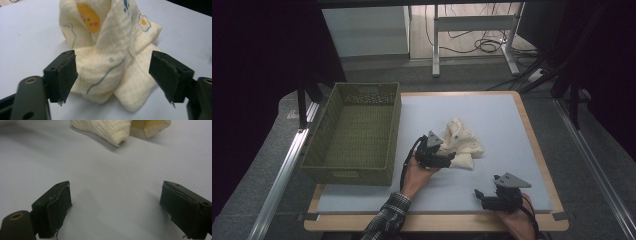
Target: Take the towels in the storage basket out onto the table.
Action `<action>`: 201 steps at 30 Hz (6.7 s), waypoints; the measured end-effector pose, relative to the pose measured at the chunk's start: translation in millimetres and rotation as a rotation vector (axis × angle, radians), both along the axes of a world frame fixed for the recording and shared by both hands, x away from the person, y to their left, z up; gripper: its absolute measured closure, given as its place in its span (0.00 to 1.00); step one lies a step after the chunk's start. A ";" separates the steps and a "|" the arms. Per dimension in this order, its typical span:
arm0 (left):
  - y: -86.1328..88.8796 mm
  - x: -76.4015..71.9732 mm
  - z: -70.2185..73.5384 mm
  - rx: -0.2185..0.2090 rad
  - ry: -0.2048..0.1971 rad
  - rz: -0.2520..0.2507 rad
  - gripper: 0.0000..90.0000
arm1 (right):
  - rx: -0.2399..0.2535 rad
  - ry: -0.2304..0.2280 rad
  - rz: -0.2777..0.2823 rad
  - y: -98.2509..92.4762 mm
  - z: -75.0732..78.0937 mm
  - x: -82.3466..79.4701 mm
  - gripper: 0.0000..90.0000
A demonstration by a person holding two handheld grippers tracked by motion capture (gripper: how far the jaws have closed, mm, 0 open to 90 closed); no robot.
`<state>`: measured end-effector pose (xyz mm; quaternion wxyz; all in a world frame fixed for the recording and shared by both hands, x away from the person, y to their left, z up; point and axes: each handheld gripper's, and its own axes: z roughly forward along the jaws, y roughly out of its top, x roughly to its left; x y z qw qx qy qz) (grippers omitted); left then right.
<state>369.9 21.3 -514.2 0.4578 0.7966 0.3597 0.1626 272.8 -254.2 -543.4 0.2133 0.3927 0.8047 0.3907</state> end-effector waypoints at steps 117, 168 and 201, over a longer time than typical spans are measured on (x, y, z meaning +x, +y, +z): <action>34.3 20.2 123.8 -0.027 -0.176 0.177 0.95 | 0.081 -0.187 -0.035 -29.7 157.1 113.9 0.96; 6.3 26.4 -17.0 -0.063 0.183 0.031 0.88 | 0.018 0.101 0.009 -32.0 28.3 136.3 0.95; 21.7 -12.1 27.0 -0.081 0.115 0.050 0.47 | -0.032 0.094 0.103 -56.2 49.1 25.6 0.86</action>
